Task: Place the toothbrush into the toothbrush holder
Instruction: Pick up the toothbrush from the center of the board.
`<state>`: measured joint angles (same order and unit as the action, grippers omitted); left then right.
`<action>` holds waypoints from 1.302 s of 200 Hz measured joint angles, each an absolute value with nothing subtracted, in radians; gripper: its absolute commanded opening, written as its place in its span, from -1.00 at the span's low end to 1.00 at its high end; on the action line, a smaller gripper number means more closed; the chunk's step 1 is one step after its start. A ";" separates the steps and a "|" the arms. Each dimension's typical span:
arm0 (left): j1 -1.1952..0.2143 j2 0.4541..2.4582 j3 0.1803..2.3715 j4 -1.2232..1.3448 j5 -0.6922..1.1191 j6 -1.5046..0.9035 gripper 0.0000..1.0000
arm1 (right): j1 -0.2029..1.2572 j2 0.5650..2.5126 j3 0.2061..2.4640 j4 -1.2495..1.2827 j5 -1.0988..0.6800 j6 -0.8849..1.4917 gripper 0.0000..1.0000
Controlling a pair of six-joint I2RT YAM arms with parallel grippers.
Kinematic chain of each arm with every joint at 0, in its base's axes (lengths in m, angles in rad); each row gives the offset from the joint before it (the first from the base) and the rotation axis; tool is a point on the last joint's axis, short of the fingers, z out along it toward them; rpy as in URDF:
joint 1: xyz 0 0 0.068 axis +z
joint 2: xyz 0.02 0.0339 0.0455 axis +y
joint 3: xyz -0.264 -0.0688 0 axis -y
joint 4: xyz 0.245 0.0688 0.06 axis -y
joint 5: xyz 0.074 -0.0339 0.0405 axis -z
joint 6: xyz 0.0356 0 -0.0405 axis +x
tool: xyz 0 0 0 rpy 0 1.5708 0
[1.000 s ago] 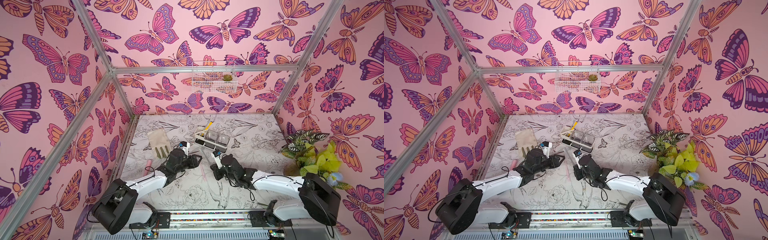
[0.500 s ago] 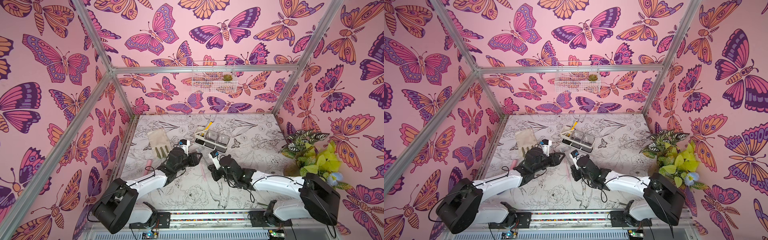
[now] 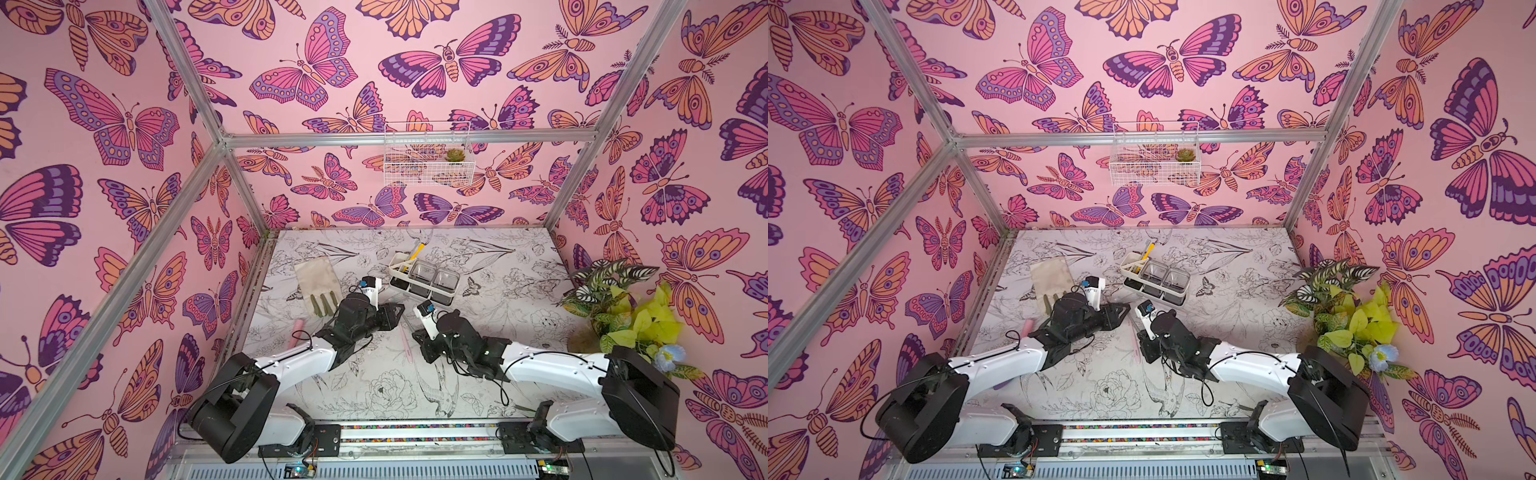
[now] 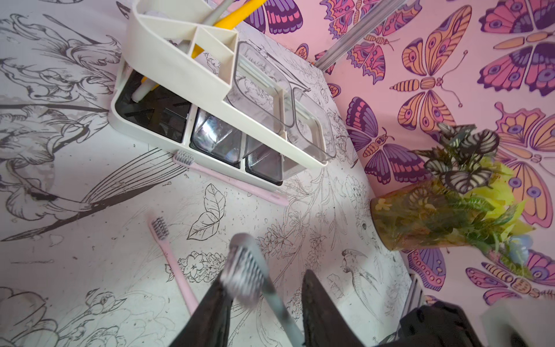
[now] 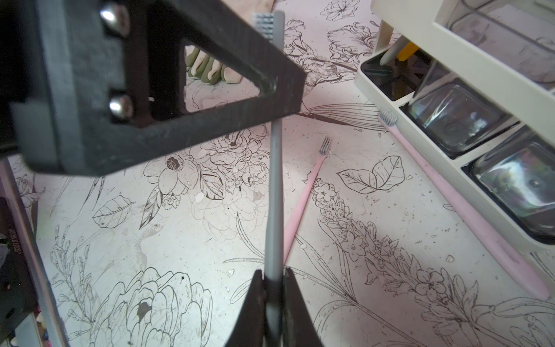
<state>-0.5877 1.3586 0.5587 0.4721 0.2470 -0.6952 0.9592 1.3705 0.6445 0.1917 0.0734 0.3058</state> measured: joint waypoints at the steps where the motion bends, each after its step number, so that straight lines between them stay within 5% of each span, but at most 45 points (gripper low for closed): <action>1: -0.588 1.359 0.559 0.472 0.247 -0.697 -0.44 | 0.960 1.370 0.645 0.192 0.074 0.306 -0.74; 65: -0.588 1.373 0.568 0.473 0.260 -0.685 -0.48 | 0.976 1.382 0.663 0.192 0.075 0.306 -0.74; 174: -0.594 1.374 0.576 0.532 0.318 -0.696 -1.00 | 0.978 1.410 0.674 0.199 0.086 0.306 -0.70; 260: -0.584 1.354 0.540 0.524 0.273 -0.630 -1.00 | 0.982 1.408 0.675 0.190 0.174 0.322 -0.12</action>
